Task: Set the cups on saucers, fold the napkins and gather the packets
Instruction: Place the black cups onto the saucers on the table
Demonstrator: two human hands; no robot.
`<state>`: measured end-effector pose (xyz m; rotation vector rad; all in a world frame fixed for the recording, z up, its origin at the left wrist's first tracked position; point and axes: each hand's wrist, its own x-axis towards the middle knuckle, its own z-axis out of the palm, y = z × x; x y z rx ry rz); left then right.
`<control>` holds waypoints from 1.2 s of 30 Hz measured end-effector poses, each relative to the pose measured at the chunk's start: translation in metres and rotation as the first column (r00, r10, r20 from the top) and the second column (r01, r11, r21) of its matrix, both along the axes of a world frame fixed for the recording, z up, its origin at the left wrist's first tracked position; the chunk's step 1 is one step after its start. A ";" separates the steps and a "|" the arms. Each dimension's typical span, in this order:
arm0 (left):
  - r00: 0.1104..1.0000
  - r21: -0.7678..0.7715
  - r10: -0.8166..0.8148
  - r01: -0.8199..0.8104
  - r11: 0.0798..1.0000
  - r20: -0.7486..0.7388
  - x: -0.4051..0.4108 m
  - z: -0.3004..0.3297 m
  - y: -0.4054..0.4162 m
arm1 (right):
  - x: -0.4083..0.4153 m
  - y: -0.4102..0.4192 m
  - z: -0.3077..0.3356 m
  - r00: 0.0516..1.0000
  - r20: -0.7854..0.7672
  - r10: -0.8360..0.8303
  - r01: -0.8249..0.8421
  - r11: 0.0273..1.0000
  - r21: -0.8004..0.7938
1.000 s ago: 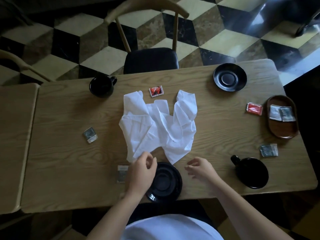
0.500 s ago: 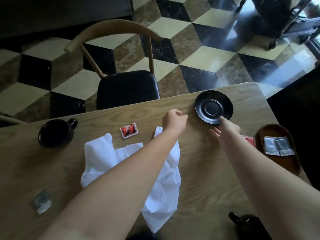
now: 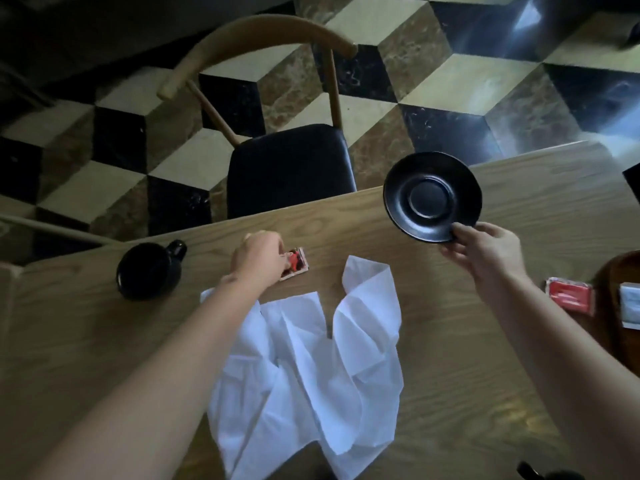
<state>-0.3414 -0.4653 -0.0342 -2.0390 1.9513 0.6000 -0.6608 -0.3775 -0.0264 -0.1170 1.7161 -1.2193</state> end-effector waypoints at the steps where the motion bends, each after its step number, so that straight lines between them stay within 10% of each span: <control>1: 0.999 0.042 0.045 -0.046 0.998 0.009 0.012 0.000 0.000 | 0.011 -0.006 0.004 1.000 0.001 0.028 -0.028 1.000 -0.012; 7: 0.962 0.114 0.162 -0.140 0.984 -0.222 0.013 -0.003 0.000 | 0.060 -0.025 0.017 0.990 0.018 0.140 -0.139 0.989 -0.044; 13: 0.546 0.372 0.517 -0.361 0.855 -0.659 -0.080 0.018 0.005 | 0.081 -0.041 0.034 0.987 0.029 0.155 -0.152 0.984 -0.093; 17: 0.485 0.498 0.576 -0.294 0.816 -0.658 -0.106 0.023 0.017 | 0.091 -0.047 0.040 0.981 -0.039 0.191 -0.194 0.977 -0.085; 23: -0.090 0.571 0.701 -0.656 0.492 -0.708 -0.016 0.011 0.004 | 0.120 -0.054 0.019 0.937 -0.145 0.317 -0.317 0.948 0.022; 30: 0.413 0.217 0.546 -0.618 0.756 -0.729 0.049 0.010 -0.002 | 0.159 -0.057 -0.007 0.850 -0.196 0.488 -0.463 0.871 0.163; 36: 0.544 0.223 0.570 -0.574 0.788 -0.616 0.063 0.001 -0.006 | 0.172 -0.057 -0.014 0.794 -0.230 0.563 -0.513 0.823 0.245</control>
